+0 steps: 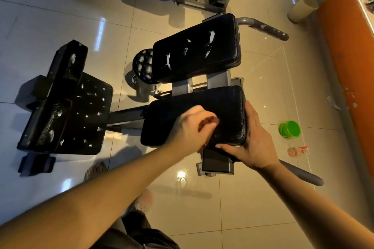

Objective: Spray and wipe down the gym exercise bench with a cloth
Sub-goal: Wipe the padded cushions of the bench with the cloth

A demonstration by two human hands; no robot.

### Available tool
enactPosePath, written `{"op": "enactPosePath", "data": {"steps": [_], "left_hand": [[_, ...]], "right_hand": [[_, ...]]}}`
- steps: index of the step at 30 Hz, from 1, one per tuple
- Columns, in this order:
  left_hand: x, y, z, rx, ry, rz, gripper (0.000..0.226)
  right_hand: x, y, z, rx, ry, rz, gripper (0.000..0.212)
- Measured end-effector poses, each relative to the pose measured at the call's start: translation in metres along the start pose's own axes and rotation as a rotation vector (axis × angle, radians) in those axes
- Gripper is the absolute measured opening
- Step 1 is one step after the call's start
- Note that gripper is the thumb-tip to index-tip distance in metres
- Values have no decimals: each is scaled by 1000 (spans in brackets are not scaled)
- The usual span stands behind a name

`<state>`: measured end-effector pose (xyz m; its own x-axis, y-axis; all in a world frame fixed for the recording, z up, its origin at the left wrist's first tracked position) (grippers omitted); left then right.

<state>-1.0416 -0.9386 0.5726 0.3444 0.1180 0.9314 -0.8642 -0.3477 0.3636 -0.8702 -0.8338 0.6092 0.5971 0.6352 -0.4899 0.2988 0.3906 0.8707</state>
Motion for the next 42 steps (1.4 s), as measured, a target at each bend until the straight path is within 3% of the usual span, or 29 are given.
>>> {"op": "enactPosePath", "data": {"steps": [6, 9, 11, 13, 15, 19, 22, 26, 28, 32, 34, 36, 39, 40, 42], "left_hand": [[-98, 56, -34, 299, 527, -158, 19], [-40, 22, -43, 270, 356, -35, 20], [1, -2, -32, 120, 166, 52, 21], [6, -7, -18, -9, 13, -7, 22], [-27, 11, -24, 44, 69, -62, 22], [-71, 39, -51, 276, 419, -140, 20], [-21, 9, -53, 207, 306, -2, 19], [20, -10, -38, -57, -1, 36, 18], [-1, 3, -50, -31, 54, -22, 17], [-34, 20, -86, 169, 330, -139, 23], [-9, 2, -84, 147, 264, -47, 22], [27, -19, -63, 6, 85, 89, 18], [44, -27, -42, -129, -168, 50, 16], [34, -22, -50, -96, -171, 14, 15], [7, -9, -81, 30, -6, -50, 17]], "right_hand": [[2, 0, 1, -13, -16, 4, 126], [-2, 2, 0, -9, -12, 4, 125], [-4, 2, 0, -11, -7, 5, 123], [-3, 2, 0, -11, -15, 11, 125], [-1, 2, 1, -9, -20, 18, 126], [1, 1, 1, -8, -17, 34, 128], [-1, 1, 0, -10, -19, 37, 128], [0, 1, 1, -14, -33, 67, 131], [0, 0, 1, -20, -31, 71, 130], [1, 1, 1, -11, -22, 63, 129], [4, 1, 1, -9, -24, 69, 130], [6, -1, 2, -9, -31, 90, 132], [9, -2, 4, -5, -26, 100, 130], [8, -2, 4, -6, -22, 97, 129], [5, 0, 2, 1, -16, 86, 131]]}}
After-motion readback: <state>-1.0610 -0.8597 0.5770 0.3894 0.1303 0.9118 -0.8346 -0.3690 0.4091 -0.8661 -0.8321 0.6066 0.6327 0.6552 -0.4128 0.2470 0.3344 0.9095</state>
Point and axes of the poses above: each hand's wrist, its own z-axis away from the middle knuckle, its own y-axis out of the back of the hand, x = y × z, the point moved 2 cm from there along -z, towards the middle knuckle, and after that the axes turned 5 degrees about z, right-handed, at the moved point
